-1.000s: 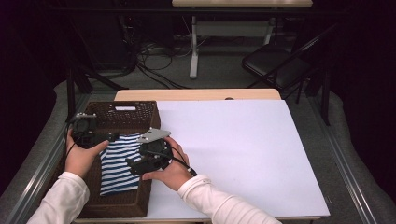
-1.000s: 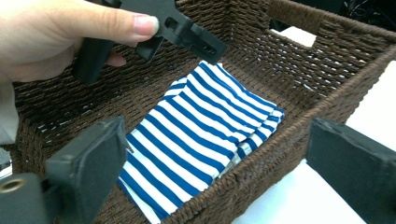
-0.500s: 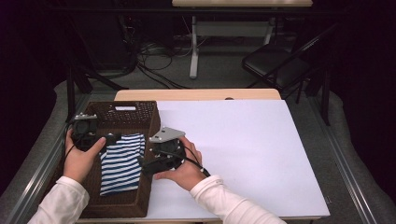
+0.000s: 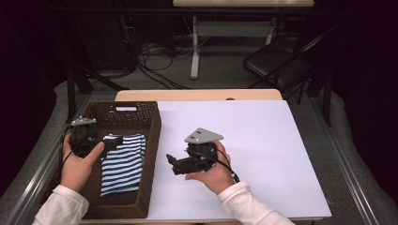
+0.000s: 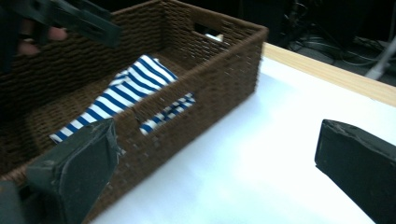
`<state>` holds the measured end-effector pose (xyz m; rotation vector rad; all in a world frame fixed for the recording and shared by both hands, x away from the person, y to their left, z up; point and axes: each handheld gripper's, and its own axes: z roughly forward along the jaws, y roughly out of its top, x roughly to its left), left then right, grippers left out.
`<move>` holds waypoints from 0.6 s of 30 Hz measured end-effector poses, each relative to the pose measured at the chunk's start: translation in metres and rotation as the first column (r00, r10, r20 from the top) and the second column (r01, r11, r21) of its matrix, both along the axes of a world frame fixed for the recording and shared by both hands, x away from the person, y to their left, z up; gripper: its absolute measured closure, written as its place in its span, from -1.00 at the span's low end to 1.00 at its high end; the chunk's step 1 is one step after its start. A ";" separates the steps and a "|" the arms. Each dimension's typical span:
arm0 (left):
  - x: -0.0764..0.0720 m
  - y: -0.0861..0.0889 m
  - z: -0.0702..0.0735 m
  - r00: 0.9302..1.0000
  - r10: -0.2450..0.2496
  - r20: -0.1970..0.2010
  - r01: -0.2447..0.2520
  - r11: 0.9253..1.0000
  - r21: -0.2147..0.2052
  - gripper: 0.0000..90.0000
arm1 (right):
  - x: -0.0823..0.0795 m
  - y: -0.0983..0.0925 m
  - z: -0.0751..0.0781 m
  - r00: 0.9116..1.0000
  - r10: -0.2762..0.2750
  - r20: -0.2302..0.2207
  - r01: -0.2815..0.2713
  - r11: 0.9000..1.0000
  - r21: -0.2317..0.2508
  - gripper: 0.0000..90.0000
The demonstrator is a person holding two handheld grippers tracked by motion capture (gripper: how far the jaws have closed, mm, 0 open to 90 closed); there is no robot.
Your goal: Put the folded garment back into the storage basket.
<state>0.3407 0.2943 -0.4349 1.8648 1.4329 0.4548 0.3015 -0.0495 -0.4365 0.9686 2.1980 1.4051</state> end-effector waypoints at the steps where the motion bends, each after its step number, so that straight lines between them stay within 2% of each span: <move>1: -0.001 -0.001 0.001 1.000 -0.005 -0.001 0.005 1.000 -0.003 -1.00 | 0.000 -0.005 -0.001 1.000 -0.006 -0.004 0.006 1.000 0.001 -1.00; 5: -0.006 -0.007 0.002 1.000 -0.026 0.010 0.026 1.000 -0.015 -1.00 | -0.003 -0.024 -0.005 1.000 -0.030 -0.010 0.030 1.000 -0.008 -1.00; 11: -0.015 -0.019 0.006 0.998 -0.049 0.046 0.050 0.998 -0.027 -1.00 | -0.009 -0.051 -0.008 0.998 -0.066 0.011 0.067 0.997 -0.031 -1.00; 15: -0.021 -0.027 0.009 0.994 -0.070 0.079 0.072 0.997 -0.029 -1.00 | -0.014 -0.072 -0.010 0.995 -0.095 0.026 0.096 0.994 -0.044 -1.00; 18: -0.026 -0.035 0.011 0.991 -0.090 0.102 0.092 0.996 -0.014 -1.00 | -0.019 -0.088 -0.013 0.992 -0.120 0.035 0.122 0.991 -0.052 -1.00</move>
